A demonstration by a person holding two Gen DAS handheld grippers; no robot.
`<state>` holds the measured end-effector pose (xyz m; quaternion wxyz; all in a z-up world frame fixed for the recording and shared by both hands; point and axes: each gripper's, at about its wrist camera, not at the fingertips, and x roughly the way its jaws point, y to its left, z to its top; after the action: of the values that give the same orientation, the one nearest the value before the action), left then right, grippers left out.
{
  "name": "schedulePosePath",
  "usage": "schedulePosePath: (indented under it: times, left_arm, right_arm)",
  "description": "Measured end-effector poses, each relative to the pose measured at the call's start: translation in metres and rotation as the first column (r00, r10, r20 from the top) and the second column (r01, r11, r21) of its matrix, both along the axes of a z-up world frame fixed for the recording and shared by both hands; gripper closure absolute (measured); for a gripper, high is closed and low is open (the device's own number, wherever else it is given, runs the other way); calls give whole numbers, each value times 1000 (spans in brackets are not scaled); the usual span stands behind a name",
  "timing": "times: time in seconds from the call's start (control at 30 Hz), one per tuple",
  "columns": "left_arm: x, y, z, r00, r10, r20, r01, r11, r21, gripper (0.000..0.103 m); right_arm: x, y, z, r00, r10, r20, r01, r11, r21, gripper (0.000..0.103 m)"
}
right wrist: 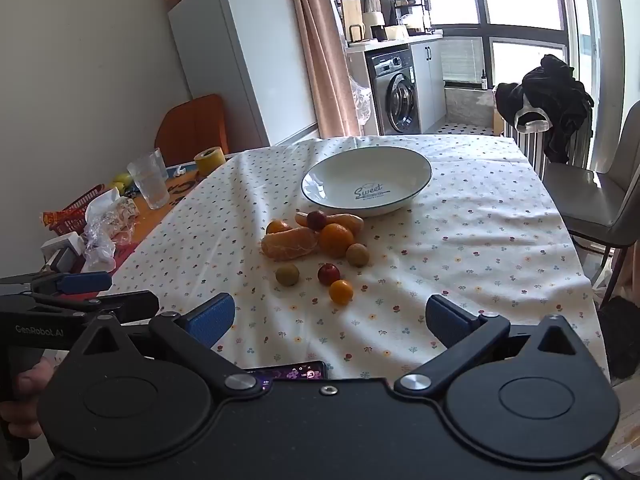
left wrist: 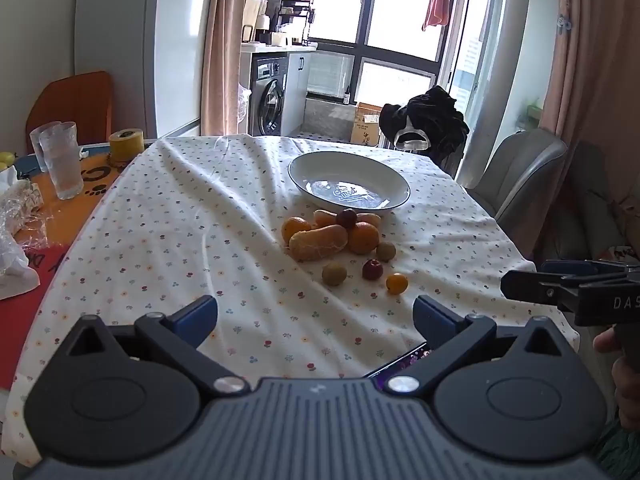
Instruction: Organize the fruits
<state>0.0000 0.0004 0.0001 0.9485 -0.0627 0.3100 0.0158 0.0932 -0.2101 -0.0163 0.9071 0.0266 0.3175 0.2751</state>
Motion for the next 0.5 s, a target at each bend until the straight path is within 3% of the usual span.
schedulePosePath:
  times: [0.5]
  left_arm:
    - [0, -6, 5, 1000, 4, 8, -4, 1000, 0, 0]
  right_arm:
    - [2, -7, 2, 1000, -5, 15, 5, 1000, -3, 0]
